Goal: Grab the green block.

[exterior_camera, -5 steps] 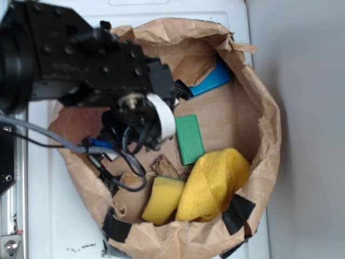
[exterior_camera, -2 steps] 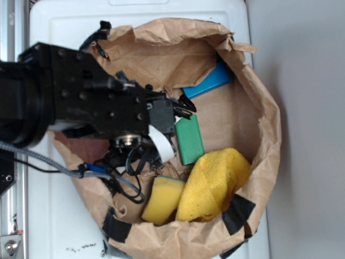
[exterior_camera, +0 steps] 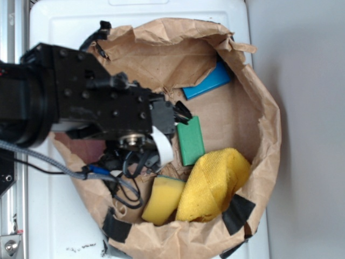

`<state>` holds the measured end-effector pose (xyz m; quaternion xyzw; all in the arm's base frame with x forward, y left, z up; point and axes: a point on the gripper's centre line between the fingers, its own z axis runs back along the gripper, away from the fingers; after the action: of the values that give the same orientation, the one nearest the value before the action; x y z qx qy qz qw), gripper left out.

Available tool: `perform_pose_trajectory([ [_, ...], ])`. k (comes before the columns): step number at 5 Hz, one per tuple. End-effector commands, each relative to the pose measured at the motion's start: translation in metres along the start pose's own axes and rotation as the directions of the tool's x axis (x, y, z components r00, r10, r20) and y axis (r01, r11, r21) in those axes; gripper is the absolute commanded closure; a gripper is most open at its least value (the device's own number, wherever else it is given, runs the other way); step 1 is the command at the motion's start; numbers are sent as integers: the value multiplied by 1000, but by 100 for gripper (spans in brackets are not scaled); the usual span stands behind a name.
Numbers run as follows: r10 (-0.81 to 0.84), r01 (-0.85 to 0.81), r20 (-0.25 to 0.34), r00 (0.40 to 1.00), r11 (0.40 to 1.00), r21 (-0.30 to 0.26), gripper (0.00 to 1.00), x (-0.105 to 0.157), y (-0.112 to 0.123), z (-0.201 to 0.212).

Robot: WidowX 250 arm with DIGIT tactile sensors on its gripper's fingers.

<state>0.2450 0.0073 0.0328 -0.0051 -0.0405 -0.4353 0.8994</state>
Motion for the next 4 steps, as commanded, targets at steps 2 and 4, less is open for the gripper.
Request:
perform_pose_trajectory([
  [2, 60, -60, 21, 998, 998, 1, 0, 36, 57, 23],
  [4, 8, -10, 34, 999, 998, 64, 0, 21, 62, -6],
])
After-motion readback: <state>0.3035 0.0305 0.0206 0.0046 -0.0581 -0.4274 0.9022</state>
